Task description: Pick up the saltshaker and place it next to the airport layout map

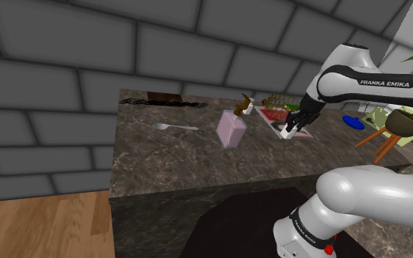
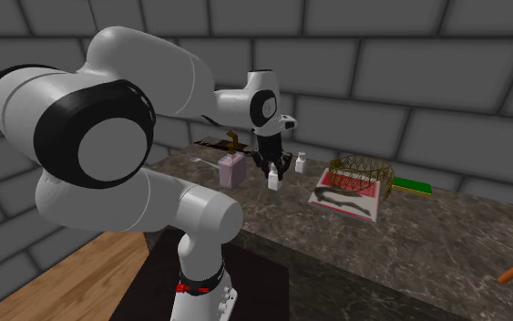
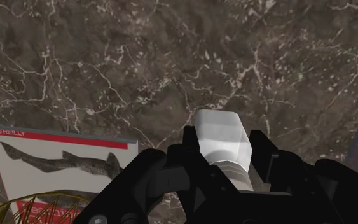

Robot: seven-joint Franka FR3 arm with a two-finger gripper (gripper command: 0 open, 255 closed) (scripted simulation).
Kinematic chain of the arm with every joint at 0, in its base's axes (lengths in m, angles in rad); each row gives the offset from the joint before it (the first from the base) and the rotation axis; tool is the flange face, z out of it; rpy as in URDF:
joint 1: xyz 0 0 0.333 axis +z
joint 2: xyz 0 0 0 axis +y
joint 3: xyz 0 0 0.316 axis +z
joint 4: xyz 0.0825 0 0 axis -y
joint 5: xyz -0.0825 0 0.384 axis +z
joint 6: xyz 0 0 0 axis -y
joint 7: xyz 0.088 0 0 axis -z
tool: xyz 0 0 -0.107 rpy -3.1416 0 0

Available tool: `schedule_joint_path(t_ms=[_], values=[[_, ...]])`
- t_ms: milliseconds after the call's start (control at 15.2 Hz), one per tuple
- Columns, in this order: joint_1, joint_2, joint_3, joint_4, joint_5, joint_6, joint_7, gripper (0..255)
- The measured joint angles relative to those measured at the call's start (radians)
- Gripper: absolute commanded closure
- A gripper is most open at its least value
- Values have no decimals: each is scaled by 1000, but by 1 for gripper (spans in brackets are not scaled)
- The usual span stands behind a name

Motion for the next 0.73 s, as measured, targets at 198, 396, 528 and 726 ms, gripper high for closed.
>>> schedule_joint_path(t_ms=[198,396,528,726], values=[[5,-14,8,35,10,-49,-3,255],[7,-20,11,70,16,-91,-8,255],[8,-26,13,97,19,-122,-15,255],[11,-28,18,135,26,-162,-18,255]])
